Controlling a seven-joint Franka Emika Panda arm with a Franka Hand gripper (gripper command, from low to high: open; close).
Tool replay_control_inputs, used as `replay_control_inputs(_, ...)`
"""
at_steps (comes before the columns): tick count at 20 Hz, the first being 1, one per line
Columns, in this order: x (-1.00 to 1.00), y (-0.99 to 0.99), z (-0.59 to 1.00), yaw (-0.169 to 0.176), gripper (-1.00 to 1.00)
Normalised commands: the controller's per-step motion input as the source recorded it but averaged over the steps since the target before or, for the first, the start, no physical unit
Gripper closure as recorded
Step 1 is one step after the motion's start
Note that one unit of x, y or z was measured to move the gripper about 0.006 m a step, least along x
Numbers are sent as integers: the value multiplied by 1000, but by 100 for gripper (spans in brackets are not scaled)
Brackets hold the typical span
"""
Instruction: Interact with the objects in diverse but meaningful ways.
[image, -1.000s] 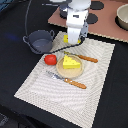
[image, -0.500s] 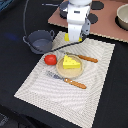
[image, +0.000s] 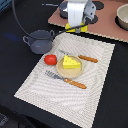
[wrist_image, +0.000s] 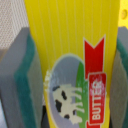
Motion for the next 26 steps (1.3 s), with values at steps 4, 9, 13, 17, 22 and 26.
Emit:
replay_control_inputs(4, 370, -959, 313, -30, 100)
replay_control_inputs(9, 385, -993, 292, -16, 100)
replay_control_inputs(13, 333, -952, 174, -36, 100)
replay_control_inputs(17, 369, -939, 111, -34, 100)
replay_control_inputs(22, 347, -914, -5, -44, 100)
replay_control_inputs(26, 310, -847, -161, -53, 100)
